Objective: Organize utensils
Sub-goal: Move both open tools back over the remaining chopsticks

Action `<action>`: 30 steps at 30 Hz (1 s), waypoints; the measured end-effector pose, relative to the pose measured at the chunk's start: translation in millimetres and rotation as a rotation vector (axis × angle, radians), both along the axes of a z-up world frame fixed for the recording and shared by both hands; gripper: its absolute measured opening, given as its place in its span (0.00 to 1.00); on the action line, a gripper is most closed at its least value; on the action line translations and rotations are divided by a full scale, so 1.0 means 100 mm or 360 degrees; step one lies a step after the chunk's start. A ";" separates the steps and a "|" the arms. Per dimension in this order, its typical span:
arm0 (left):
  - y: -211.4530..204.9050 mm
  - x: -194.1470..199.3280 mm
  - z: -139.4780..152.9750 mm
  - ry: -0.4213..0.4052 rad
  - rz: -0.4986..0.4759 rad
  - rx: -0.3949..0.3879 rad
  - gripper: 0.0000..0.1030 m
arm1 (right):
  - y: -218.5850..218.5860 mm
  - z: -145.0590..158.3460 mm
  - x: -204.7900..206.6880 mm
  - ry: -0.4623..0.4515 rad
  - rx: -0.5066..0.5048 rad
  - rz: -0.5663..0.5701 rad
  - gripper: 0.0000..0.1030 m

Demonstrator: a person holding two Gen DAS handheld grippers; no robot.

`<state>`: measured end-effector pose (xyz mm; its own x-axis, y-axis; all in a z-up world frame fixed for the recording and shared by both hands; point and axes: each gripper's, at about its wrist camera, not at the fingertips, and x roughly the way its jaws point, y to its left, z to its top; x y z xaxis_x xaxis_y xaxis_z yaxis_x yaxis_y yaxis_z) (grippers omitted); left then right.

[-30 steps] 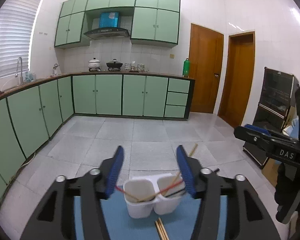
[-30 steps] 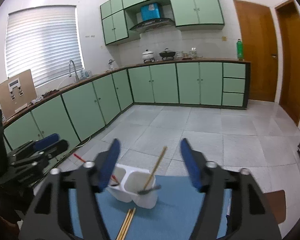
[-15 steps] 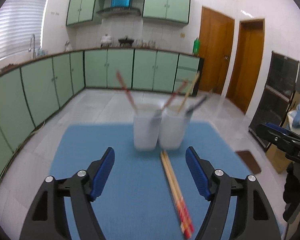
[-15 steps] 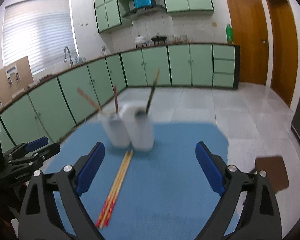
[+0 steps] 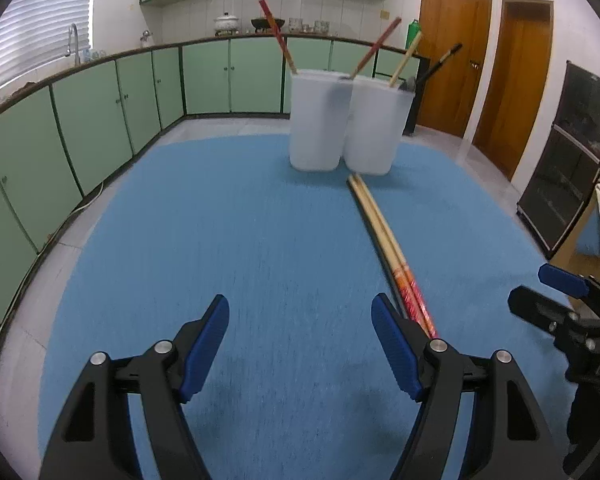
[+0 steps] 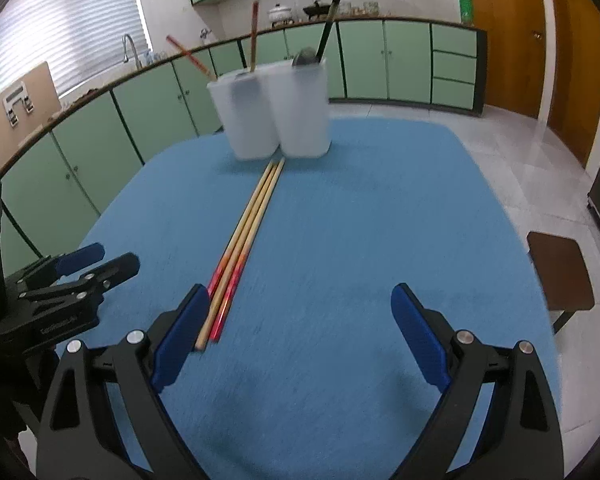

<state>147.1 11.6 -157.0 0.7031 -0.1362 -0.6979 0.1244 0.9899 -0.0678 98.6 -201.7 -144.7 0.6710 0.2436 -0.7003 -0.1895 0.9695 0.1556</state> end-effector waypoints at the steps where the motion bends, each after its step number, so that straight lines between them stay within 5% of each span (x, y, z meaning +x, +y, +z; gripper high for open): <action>1: 0.00 -0.01 -0.04 0.0012 -0.0002 0.0002 0.70 | 0.03 -0.03 -0.02 0.0011 -0.0005 0.0001 0.87; 8: 0.00 -0.10 -0.25 0.0096 -0.0019 0.0048 0.71 | 0.19 -0.19 -0.07 0.0087 -0.0051 0.0026 0.86; 19: 0.12 -0.08 -0.34 0.0174 0.0037 0.0005 0.72 | 0.36 -0.28 -0.01 0.0156 -0.0116 0.0095 0.66; 30: 0.11 -0.06 -0.35 0.0189 0.0021 0.0007 0.75 | 0.32 -0.30 0.03 0.0164 -0.0209 0.0057 0.60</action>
